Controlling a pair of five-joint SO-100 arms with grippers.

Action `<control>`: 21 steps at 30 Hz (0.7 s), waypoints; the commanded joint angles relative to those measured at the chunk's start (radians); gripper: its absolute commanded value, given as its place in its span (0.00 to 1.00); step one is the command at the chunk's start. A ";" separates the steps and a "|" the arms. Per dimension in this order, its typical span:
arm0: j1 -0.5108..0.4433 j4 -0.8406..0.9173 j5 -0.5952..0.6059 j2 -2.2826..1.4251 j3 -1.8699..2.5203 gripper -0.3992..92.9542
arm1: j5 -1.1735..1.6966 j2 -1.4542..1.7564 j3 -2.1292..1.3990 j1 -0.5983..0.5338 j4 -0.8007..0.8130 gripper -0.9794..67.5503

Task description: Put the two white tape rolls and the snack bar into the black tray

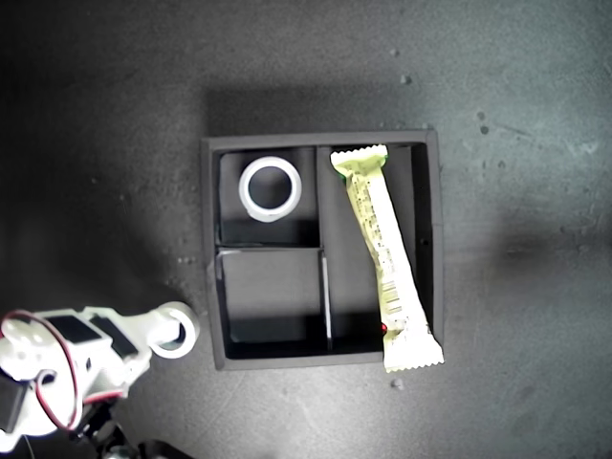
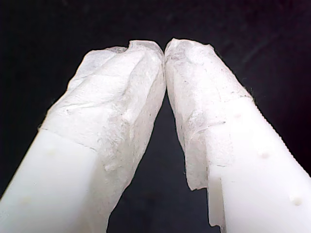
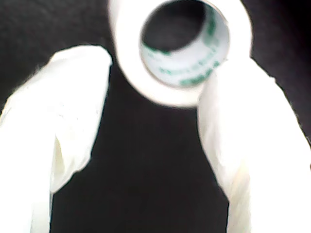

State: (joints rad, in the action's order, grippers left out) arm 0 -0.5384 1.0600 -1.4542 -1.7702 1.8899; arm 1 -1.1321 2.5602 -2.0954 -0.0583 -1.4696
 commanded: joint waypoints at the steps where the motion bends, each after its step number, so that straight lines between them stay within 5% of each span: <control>1: -0.031 -0.038 -0.023 0.055 -0.037 0.15 | -0.028 0.052 -0.066 -0.009 0.038 0.01; 21: 0.006 -0.101 -0.109 0.290 -0.049 0.10 | -0.080 0.146 -0.255 -0.094 0.167 0.01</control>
State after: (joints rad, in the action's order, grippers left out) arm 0 -0.5584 0.9679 -1.5232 -1.4956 1.8561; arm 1 -1.2057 2.6937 -2.3439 -0.1411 -1.3300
